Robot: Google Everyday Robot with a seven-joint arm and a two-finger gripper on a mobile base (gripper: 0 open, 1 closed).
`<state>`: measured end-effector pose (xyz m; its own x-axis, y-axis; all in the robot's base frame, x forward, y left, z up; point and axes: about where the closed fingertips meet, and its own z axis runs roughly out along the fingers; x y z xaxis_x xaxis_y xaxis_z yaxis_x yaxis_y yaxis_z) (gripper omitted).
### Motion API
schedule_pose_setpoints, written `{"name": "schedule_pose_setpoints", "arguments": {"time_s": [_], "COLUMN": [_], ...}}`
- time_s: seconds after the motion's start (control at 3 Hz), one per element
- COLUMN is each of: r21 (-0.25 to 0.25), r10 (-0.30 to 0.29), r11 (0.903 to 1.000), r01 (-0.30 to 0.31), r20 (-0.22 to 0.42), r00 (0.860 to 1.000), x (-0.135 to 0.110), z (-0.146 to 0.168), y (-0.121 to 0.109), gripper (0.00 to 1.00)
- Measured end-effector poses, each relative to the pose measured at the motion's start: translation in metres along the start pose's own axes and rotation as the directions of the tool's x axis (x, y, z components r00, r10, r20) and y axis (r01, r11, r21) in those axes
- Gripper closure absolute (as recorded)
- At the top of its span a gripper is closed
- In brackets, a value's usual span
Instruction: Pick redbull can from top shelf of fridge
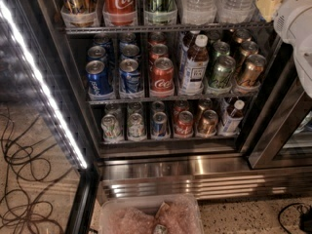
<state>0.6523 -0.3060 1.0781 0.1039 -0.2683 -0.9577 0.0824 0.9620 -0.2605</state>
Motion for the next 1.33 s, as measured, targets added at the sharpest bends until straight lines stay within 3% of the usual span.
{"name": "schedule_pose_setpoints", "arguments": {"time_s": [0.67,1.33], "r21": [0.028,0.048], "r10": [0.017,0.028], "r11": [0.9995,0.9984], "r01": [-0.017,-0.029], "r20": [0.028,0.024], "r00": [0.999,0.999], "x": [-0.003,-0.003], "z": [0.036,0.04], "y": [0.0,-0.004], "gripper": [0.38,0.8]}}
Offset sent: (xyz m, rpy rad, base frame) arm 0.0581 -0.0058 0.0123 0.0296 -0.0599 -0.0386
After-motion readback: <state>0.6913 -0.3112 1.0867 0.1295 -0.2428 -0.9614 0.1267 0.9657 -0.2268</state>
